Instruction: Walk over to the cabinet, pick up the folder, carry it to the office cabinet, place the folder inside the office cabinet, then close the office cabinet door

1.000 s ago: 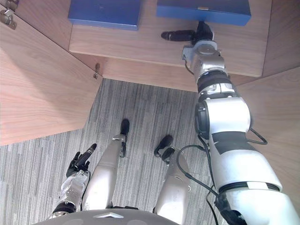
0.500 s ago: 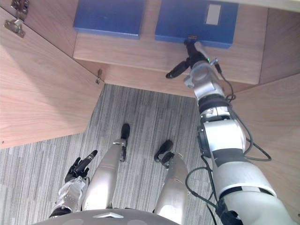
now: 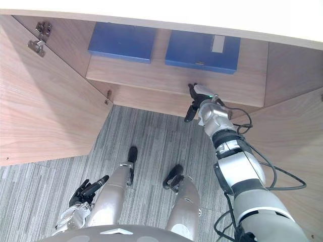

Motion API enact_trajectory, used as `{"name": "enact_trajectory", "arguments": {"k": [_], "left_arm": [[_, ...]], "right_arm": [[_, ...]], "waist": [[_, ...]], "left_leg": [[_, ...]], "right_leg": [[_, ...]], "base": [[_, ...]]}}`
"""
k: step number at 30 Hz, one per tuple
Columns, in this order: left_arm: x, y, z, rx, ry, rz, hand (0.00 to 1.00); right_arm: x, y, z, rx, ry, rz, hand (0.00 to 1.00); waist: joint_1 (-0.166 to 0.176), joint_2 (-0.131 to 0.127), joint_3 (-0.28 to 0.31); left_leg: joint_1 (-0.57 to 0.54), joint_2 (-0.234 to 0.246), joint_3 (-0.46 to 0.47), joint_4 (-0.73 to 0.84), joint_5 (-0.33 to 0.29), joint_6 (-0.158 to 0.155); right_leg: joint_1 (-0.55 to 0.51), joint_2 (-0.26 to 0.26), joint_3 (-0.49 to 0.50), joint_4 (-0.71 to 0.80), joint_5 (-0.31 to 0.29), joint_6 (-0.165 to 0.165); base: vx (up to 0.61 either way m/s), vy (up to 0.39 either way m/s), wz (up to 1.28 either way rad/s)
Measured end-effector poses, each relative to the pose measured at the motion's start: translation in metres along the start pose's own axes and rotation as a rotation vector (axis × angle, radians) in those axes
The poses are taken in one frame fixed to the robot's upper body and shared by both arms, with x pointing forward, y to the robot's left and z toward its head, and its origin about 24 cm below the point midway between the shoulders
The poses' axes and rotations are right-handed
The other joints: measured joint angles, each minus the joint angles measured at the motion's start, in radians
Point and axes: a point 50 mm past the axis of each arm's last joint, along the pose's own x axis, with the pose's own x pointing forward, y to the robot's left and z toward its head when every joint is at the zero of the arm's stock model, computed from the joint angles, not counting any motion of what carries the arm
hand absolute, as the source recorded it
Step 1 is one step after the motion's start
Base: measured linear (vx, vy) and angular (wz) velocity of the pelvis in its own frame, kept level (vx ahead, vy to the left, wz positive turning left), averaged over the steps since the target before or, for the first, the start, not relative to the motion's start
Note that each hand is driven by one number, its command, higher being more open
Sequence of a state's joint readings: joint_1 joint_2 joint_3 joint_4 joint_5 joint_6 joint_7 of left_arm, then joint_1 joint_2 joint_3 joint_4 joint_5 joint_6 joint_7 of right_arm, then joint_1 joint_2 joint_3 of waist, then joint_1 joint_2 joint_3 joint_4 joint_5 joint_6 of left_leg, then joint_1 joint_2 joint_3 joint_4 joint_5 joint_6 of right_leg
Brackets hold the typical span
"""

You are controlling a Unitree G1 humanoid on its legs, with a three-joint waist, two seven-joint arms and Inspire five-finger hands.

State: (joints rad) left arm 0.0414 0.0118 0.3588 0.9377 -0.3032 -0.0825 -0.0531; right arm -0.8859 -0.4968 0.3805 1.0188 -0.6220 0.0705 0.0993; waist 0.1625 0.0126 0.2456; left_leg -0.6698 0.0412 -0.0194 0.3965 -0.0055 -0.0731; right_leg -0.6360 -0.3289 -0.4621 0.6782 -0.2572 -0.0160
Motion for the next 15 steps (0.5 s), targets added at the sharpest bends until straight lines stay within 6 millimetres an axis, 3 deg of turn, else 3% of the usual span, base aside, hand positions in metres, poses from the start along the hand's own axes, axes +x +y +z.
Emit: {"name": "enact_trajectory", "arguments": {"k": [4, 9, 15], "left_arm": [[0.000, -0.001, -0.001, 0.004, 0.004, -0.002, 1.00], [0.000, -0.001, -0.004, 0.028, 0.021, -0.007, 1.00], [0.000, -0.001, -0.006, 0.176, 0.044, -0.040, 1.00]], "right_arm": [[-0.002, 0.017, -0.006, -0.022, 0.017, 0.051, 1.00], [-0.011, 0.057, -0.029, 0.003, 0.079, 0.182, 1.00], [-0.029, 0.105, -0.054, 0.093, 0.162, 0.327, 1.00]], "waist": [[0.001, -0.001, -0.009], [0.003, -0.003, -0.029], [-0.005, -0.010, -0.068]], "left_leg": [[0.034, 0.003, 0.002, -0.003, -0.007, 0.000], [0.136, 0.007, -0.006, -0.052, -0.011, 0.004], [0.255, 0.040, 0.029, -0.107, -0.019, 0.008]], "right_leg": [[0.043, 0.008, -0.003, -0.023, 0.005, 0.008], [0.168, 0.031, -0.028, -0.112, 0.027, 0.033], [0.311, 0.104, -0.012, -0.298, 0.110, 0.057]], "base": [[0.04, 0.011, -0.03], [0.08, 0.021, 0.01], [0.06, 0.035, -0.24]]}}
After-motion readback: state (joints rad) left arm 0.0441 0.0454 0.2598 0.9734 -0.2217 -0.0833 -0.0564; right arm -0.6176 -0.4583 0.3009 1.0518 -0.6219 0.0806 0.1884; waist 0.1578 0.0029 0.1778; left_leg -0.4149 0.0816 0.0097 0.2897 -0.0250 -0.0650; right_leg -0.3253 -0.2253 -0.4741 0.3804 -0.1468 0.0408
